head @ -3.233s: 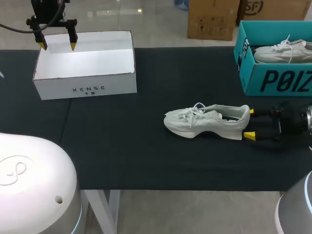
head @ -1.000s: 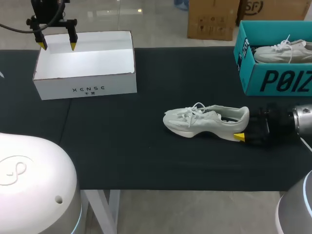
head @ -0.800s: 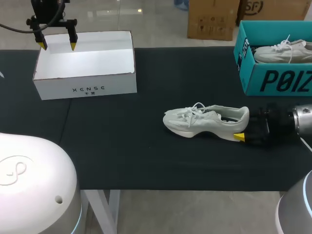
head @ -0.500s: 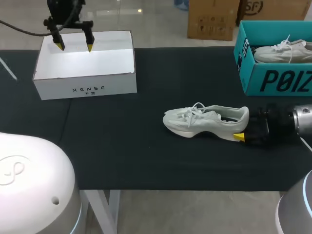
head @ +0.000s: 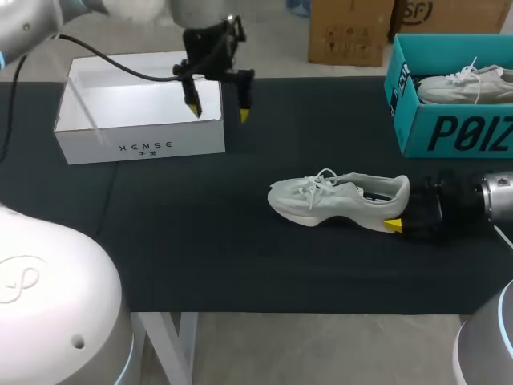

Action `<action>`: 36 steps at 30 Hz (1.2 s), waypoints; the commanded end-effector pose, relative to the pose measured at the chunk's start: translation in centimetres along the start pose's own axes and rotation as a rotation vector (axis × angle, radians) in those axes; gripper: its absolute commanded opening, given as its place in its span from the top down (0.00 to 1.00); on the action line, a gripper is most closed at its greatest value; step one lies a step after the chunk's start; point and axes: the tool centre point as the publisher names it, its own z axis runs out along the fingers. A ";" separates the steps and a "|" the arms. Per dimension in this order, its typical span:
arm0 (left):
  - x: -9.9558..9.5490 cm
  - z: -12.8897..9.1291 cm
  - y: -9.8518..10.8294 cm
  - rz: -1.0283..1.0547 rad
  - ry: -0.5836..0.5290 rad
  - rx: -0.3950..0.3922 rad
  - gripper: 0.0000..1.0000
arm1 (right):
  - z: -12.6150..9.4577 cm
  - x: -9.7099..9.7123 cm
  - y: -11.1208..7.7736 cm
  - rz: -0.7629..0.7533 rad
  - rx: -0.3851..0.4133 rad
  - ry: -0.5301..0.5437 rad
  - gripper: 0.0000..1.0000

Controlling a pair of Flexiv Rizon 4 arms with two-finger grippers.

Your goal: Take the shoe out of the shoebox, open the shoe tongue, remove and reinsert the insole, then place the shoe into the shoebox

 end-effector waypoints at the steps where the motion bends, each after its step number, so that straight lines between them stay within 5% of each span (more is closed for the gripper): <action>1: 3.9 0.5 -0.2 -0.002 -0.032 0.002 0.00 | 0.3 0.0 -0.2 0.001 0.002 -0.001 1.00; 17: 3.9 0.5 -0.2 -0.002 -0.032 0.002 0.00 | 0.3 0.0 -0.2 0.001 0.002 -0.001 1.00; 27: 13.4 4.5 1.7 0.014 -0.157 0.036 0.00 | 0.3 0.0 -0.2 0.001 0.002 -0.001 1.00; 36: 17.0 8.0 1.9 -0.024 -0.203 0.037 0.00 | 0.3 0.0 -0.2 0.001 0.002 -0.001 1.00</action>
